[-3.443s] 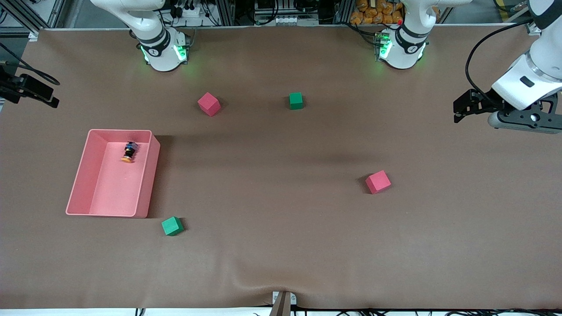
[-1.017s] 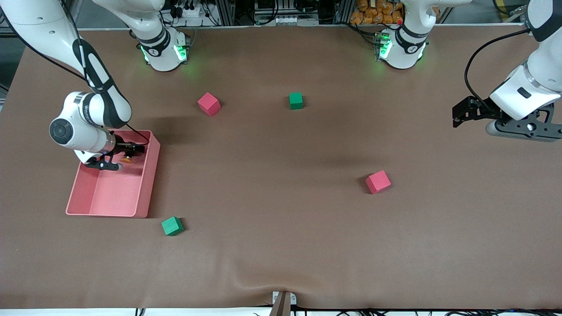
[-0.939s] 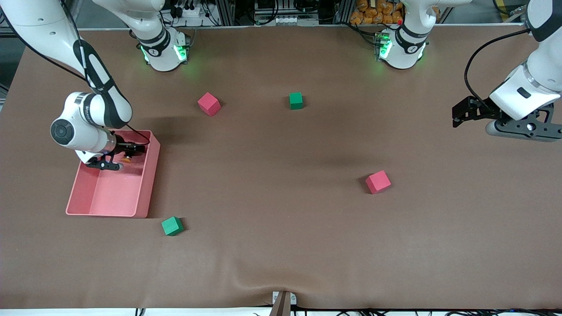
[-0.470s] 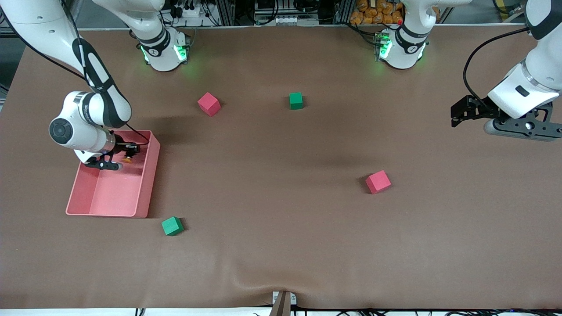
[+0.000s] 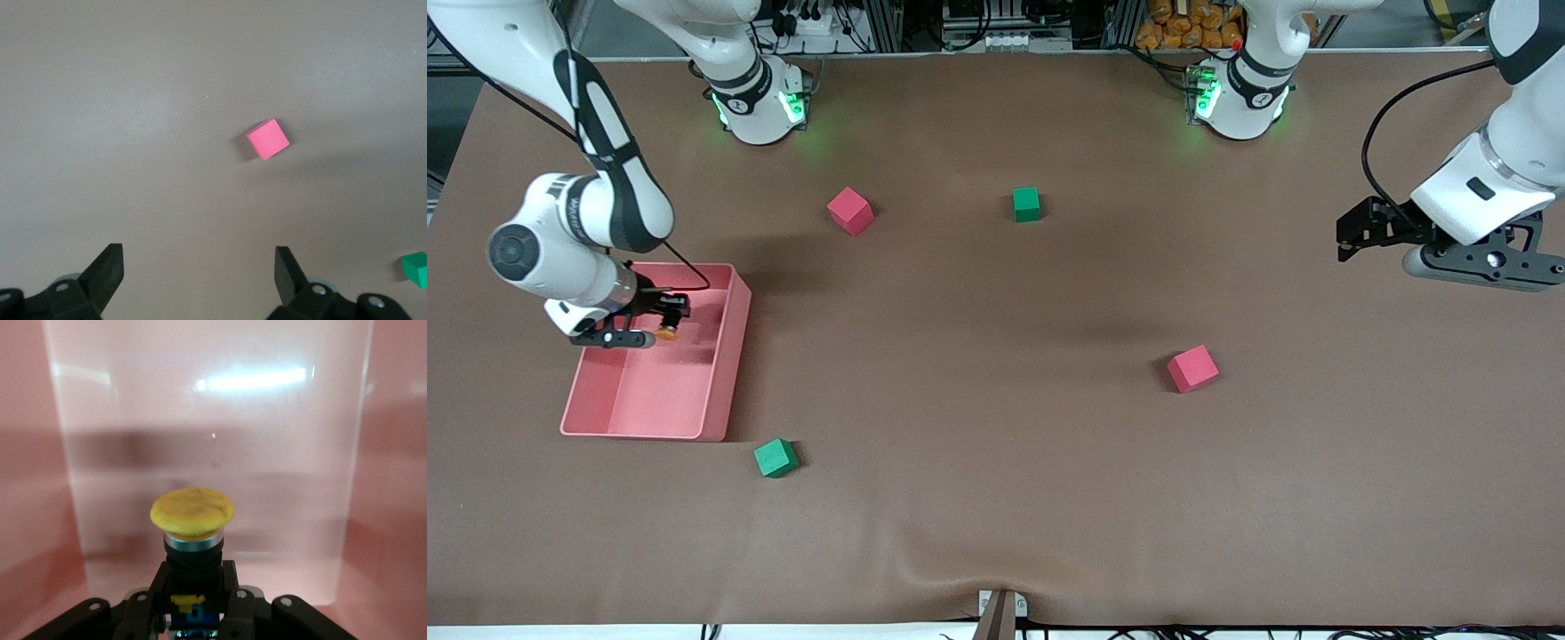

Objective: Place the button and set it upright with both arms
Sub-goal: 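Lift the button out of the tray with the right gripper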

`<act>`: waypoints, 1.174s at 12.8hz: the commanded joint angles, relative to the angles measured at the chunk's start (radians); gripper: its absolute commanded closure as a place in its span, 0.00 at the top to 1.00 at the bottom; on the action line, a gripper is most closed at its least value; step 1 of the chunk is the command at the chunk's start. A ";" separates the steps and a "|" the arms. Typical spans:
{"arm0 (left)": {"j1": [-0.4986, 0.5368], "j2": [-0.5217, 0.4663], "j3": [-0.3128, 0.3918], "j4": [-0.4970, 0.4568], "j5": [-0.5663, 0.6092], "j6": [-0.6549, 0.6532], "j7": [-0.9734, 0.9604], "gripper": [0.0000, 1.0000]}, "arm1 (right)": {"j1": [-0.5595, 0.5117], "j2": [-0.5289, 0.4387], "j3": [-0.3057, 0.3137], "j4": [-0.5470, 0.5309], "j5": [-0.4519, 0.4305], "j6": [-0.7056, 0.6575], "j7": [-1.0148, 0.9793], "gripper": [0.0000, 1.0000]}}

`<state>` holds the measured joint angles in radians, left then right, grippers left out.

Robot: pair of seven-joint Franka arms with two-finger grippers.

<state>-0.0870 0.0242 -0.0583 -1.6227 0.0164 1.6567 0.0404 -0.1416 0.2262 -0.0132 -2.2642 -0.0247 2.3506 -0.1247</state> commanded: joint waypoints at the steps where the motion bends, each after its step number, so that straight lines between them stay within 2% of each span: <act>1: -0.002 0.013 -0.005 0.030 0.020 -0.018 0.013 1.00 | 0.023 -0.036 0.010 0.151 -0.014 -0.220 -0.056 0.00; 3: -0.002 0.013 -0.005 0.030 0.020 -0.018 0.013 1.00 | 0.097 -0.024 0.010 0.305 -0.012 -0.396 -0.062 0.00; 5: 0.000 0.013 -0.005 0.030 0.020 -0.018 0.013 1.00 | 0.202 -0.018 0.010 0.391 -0.011 -0.441 -0.059 0.00; 8: -0.002 0.013 -0.005 0.030 0.020 -0.018 0.012 1.00 | 0.359 0.056 0.010 0.512 0.034 -0.435 -0.041 0.00; 10: -0.003 0.013 -0.005 0.030 0.020 -0.018 0.012 1.00 | 0.428 0.149 0.010 0.619 0.148 -0.436 0.011 0.00; 11: -0.003 0.013 -0.005 0.032 0.020 -0.018 0.012 1.00 | 0.465 0.195 0.010 0.664 0.176 -0.430 0.048 0.00; 13: -0.003 0.013 -0.005 0.032 0.020 -0.018 0.012 1.00 | 0.554 0.293 0.009 0.756 0.172 -0.416 0.114 0.00; 15: -0.003 0.014 -0.005 0.032 0.020 -0.018 0.012 1.00 | 0.649 0.343 0.003 0.770 0.155 -0.303 0.166 0.00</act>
<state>-0.0887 0.0262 -0.0604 -1.6193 0.0165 1.6567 0.0404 0.4299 0.4953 0.0072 -1.5705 0.1299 2.0041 -0.0138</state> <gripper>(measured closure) 0.000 0.665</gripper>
